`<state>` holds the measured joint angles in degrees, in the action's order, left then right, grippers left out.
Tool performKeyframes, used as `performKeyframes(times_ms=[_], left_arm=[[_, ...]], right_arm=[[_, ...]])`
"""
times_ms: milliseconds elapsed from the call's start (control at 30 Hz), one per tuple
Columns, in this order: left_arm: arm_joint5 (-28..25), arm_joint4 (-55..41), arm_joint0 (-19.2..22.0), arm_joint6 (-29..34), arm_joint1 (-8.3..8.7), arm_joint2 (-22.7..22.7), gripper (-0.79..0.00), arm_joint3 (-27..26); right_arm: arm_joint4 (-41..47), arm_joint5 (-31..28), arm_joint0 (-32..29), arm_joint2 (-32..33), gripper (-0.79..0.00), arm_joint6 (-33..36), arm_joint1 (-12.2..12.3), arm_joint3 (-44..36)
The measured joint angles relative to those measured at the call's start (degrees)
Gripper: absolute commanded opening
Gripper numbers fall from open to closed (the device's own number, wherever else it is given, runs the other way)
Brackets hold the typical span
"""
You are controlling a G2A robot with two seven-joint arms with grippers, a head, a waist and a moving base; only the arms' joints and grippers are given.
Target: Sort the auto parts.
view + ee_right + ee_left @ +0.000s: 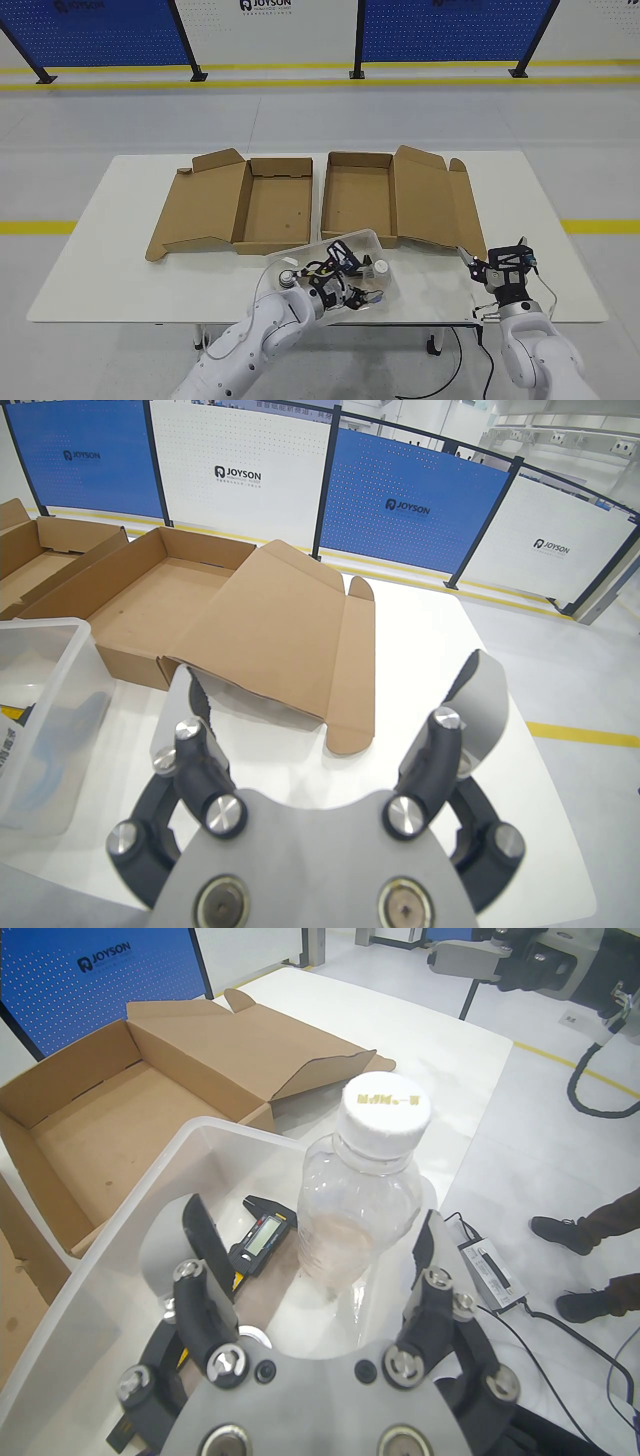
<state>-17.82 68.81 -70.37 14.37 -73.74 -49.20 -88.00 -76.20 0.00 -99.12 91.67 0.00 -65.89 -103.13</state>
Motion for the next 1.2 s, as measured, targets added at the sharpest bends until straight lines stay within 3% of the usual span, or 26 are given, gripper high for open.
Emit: performKeyframes(times_ms=[367, 900, 1000, 1067, 1100, 1133, 1200], left_arm=[[-1.06, -1.2, 2.0, 0.14, -1.03, 2.33, 0.0, 0.39], [-0.35, -2.25, 5.99, -0.94, -3.09, 5.62, 0.0, 5.85], [-0.33, -2.53, 6.19, -1.09, -3.3, 5.68, -0.102, 6.43], [-0.3, -2.78, 6.39, -0.94, -3.43, 5.73, -0.28, 6.74], [-0.26, -2.7, 6.57, -0.9, -3.52, 5.81, -0.302, 6.92], [-0.21, -2.63, 6.7, -0.94, -3.59, 5.86, -0.379, 7.07], [-0.09, -2.5, 6.98, -1.08, -3.75, 5.94, -0.413, 7.52]], right_arm=[[0.0, 0.0, 0.0, 0.0, 0.0, 0.0, 0.0, 0.0], [0.0, 0.0, 0.0, 0.0, 0.0, 0.0, 0.0, 0.0], [0.0, 0.0, 0.0, 0.0, 0.0, 0.0, 0.0, 0.0], [0.0, 0.0, 0.0, 0.0, 0.0, 0.0, 0.0, 0.0], [0.0, 0.0, 0.0, 0.0, 0.0, 0.0, 0.0, 0.0], [0.0, 0.0, 0.0, 0.0, 0.0, 0.0, 0.0, 0.0], [0.0, 0.0, 0.0, 0.0, 0.0, 0.0, 0.0, 0.0]])
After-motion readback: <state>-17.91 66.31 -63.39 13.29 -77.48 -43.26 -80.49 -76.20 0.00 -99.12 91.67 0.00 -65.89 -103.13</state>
